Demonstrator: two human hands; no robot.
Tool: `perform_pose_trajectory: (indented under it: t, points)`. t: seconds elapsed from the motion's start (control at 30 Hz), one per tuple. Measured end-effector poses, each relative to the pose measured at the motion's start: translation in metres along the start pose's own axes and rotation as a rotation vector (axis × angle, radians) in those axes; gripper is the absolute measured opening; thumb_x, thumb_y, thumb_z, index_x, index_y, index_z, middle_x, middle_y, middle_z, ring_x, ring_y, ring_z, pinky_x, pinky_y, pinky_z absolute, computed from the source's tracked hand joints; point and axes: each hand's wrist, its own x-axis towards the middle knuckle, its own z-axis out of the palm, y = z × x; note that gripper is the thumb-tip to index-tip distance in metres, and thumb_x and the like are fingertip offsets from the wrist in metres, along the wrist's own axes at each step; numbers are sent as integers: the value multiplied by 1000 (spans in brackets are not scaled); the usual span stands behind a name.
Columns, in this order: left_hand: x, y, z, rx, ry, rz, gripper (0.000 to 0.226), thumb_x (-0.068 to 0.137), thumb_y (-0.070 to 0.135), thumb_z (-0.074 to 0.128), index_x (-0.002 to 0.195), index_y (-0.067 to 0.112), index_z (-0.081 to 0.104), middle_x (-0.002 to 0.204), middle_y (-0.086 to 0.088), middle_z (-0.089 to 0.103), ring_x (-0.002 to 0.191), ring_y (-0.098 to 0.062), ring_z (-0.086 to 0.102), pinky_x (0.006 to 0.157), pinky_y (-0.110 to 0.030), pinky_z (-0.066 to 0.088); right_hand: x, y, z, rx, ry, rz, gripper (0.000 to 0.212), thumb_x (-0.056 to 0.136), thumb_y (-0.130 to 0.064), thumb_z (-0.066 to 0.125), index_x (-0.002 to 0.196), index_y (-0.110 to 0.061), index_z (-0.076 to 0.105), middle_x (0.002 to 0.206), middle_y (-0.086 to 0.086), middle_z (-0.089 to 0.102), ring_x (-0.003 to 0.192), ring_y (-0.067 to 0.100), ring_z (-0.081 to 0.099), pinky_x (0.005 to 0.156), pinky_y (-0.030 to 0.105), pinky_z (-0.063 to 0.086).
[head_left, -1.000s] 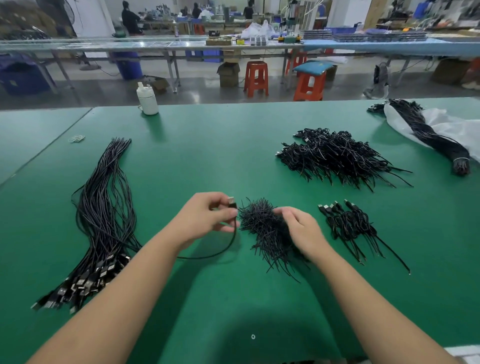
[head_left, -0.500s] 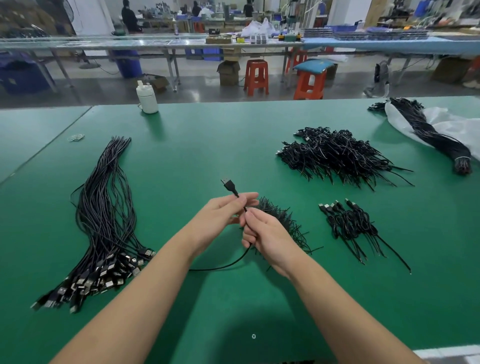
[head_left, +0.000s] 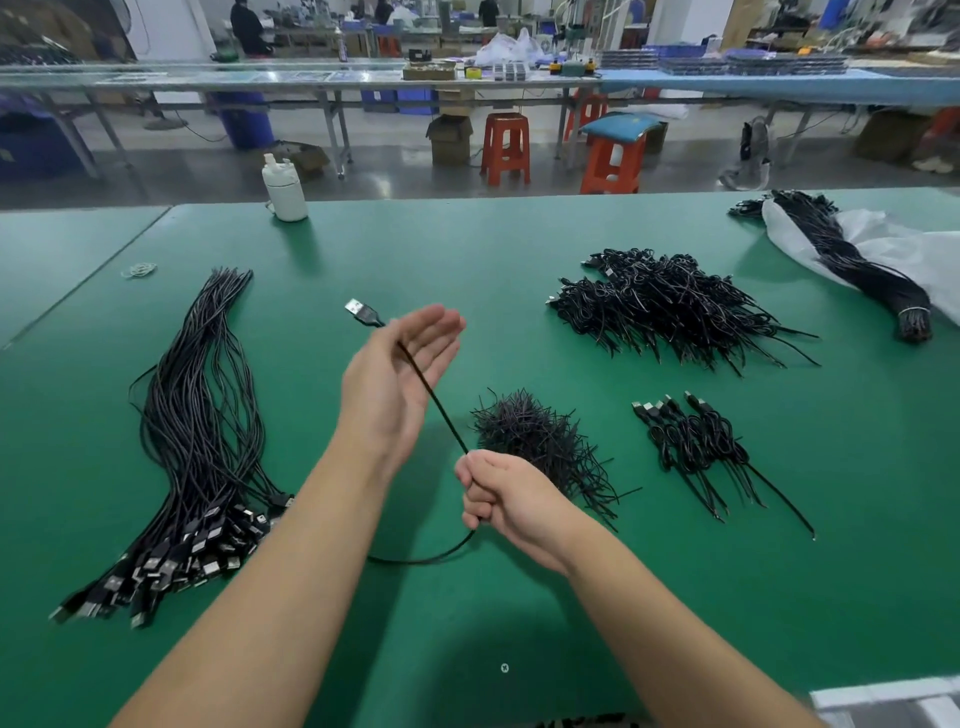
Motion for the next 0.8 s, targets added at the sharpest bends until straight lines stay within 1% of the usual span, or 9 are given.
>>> perform_pose_trajectory:
  t: [0.07,0.17,0.23,0.3,0.43,0.57,0.63,0.7,0.8]
  points:
    - [-2,18,-6,-77,-143,-141,40,97,24,41,87,7,77,91,-10,76,87,-21,74,72,-28,59,1,1,-4,132,26,28,31,107,-20,36,79,-13,48,59,-3,22,56,14,26,58,25,36]
    - [-20,25,-19,271,-512,-505,33,90,24,51,81,6,77,82,-13,75,63,-20,73,53,-22,56,6,-8,-11,255,53,53,32,104,-22,38,76,-13,50,57,-3,24,54,13,25,54,25,31]
    - [-28,19,-29,644,-687,-680,40,99,23,41,90,-3,71,91,-25,73,73,-32,74,58,-31,59,10,-13,-15,218,44,69,33,104,-24,39,74,-14,49,57,-4,24,53,13,22,52,26,25]
    - [-31,6,-35,873,-644,-745,43,106,23,37,99,-7,67,100,-28,71,88,-37,73,73,-38,61,11,-15,-17,133,30,81,34,105,-26,38,73,-16,47,58,-5,22,52,11,19,49,24,20]
    - [-32,-18,-40,1045,-437,-566,36,107,20,39,108,0,68,111,-17,71,99,-23,71,95,-41,55,9,-10,-18,-62,43,57,35,106,-27,37,72,-19,45,58,-8,25,54,11,15,50,25,15]
    - [-31,-20,-46,1261,-478,-337,40,106,27,41,82,36,72,84,11,63,82,-13,53,86,-28,46,5,-8,-18,-205,27,35,36,106,-31,40,72,-20,47,60,-6,22,55,12,17,49,23,16]
    - [-30,-22,-51,1266,-548,-311,36,106,28,41,87,34,71,106,16,70,106,-10,60,101,-21,40,2,-7,-17,-246,7,28,38,107,-33,39,71,-21,48,60,-5,21,54,12,18,48,22,19]
    - [-30,-25,-55,1230,-593,-330,31,106,27,41,94,26,69,131,10,63,131,-6,50,115,-24,30,-1,-6,-16,-275,8,17,39,107,-32,38,71,-20,49,61,-3,21,54,12,18,50,23,19]
    - [-31,-29,-57,1136,-585,-331,30,106,27,41,94,28,68,130,18,61,127,8,47,114,-17,28,-3,-7,-14,-282,25,-19,39,108,-26,36,74,-15,50,59,-3,23,54,12,19,53,27,17]
